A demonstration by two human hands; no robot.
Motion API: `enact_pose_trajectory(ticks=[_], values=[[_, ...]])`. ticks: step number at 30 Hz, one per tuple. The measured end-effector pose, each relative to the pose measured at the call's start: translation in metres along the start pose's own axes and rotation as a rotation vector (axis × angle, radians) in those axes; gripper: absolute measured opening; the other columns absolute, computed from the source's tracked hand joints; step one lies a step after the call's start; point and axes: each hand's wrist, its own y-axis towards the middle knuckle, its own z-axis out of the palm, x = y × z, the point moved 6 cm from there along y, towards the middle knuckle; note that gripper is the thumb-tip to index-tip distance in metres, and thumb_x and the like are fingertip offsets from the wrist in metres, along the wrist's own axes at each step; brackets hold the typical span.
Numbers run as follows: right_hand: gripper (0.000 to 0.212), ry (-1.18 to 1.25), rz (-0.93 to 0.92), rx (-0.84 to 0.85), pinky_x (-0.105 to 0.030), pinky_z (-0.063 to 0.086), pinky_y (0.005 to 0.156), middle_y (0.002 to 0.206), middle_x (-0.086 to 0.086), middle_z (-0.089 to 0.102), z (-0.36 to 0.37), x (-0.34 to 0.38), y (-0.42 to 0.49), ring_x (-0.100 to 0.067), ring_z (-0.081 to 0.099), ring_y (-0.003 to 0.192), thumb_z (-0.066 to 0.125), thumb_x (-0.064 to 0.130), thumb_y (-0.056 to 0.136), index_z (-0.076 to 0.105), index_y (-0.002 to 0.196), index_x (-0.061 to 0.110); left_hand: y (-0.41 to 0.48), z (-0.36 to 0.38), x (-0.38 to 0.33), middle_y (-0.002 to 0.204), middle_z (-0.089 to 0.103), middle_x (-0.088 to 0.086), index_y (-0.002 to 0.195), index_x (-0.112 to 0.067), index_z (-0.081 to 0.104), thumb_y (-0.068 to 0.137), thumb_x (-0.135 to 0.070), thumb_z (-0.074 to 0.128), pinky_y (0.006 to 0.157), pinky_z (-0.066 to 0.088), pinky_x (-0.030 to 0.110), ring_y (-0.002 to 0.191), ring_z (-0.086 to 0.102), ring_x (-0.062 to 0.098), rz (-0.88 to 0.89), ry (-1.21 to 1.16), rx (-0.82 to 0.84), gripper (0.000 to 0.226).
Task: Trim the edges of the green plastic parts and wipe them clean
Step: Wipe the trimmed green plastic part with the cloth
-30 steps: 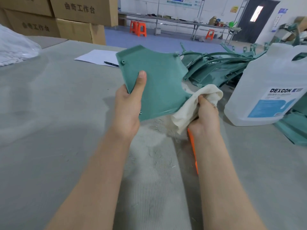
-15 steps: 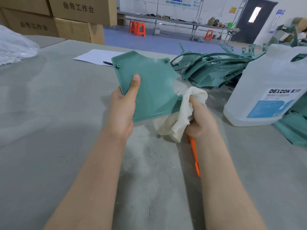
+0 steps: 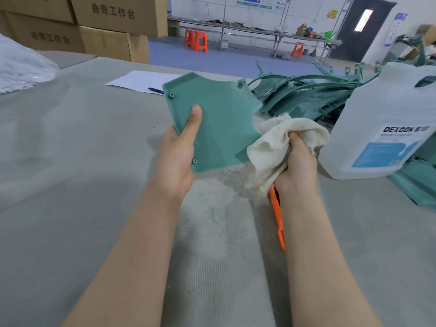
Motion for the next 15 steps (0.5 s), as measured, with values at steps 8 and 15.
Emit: enact_pose_trajectory(ticks=[8,15], values=[[0.018,0.059,-0.108,-0.088,-0.021,0.055,0.058,0.070,0.010,0.071,-0.007,0.008,-0.005,-0.003,0.069,0.062,0.051,0.027,0.101,0.063,0.093,0.016,0.002,-0.006,0.008,0.116,0.070,-0.001,0.127,-0.017,0.061,0.096,-0.037,0.053,0.090,0.054,0.040,0.106,0.067,0.017,-0.086,-0.052,-0.043,0.037],[0.016,0.209,0.052,-0.002,-0.030,0.060,0.072,0.080,0.001,0.071,-0.003,0.003,-0.002,-0.012,0.070,0.069,0.050,0.019,0.101,0.064,0.094,0.014,0.006,-0.013,0.012,0.112,0.072,-0.002,0.123,-0.018,0.063,0.095,-0.040,0.057,0.083,0.057,0.036,0.101,0.069,0.015,-0.135,-0.037,-0.099,0.036]])
